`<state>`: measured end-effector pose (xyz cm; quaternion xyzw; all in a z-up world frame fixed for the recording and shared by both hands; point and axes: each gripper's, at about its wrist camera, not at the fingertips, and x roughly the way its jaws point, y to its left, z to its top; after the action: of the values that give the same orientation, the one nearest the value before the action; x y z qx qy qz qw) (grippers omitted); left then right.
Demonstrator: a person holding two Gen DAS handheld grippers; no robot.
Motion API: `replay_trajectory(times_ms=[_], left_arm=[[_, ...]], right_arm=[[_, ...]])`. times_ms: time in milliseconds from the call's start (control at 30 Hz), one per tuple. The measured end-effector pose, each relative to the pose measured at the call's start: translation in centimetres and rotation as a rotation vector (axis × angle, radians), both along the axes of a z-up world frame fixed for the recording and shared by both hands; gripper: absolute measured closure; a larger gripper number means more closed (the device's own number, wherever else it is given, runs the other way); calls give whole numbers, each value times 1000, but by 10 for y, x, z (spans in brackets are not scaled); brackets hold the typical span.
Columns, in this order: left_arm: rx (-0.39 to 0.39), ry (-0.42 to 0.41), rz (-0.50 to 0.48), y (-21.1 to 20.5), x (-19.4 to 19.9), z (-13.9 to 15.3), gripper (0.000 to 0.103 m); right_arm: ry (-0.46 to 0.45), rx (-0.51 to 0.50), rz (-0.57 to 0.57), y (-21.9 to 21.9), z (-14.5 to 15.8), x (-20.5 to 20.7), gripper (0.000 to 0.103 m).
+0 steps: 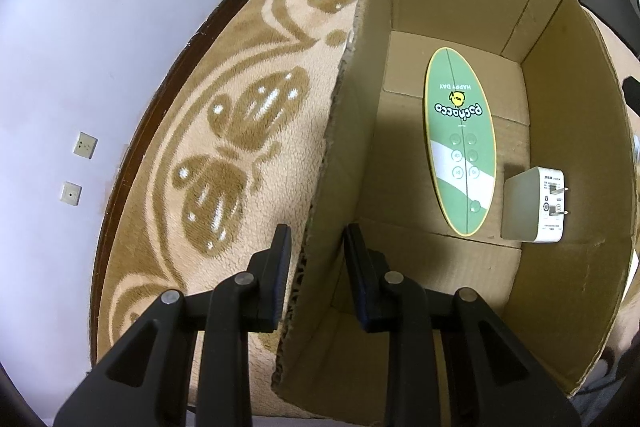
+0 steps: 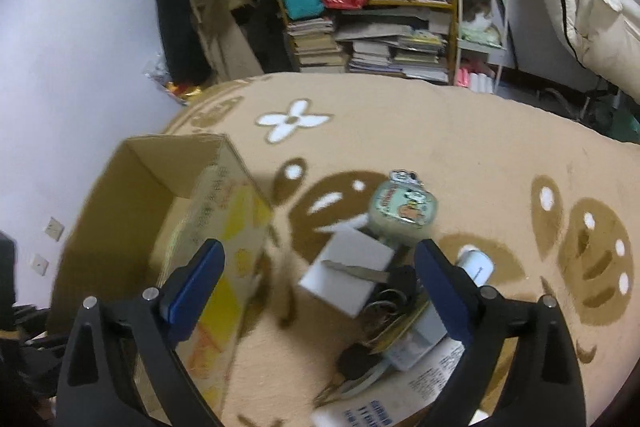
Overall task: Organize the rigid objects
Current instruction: 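Move the right gripper back to the items and grasp the white square charger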
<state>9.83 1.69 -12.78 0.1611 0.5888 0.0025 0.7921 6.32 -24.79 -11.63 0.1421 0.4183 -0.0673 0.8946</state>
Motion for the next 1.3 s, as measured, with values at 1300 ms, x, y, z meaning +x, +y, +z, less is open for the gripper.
replay_trajectory(times_ms=[1300], left_arm=[[9,4,-4,0,0,1,75]], right_arm=[[130,167,-42,-32,-48,24,14]])
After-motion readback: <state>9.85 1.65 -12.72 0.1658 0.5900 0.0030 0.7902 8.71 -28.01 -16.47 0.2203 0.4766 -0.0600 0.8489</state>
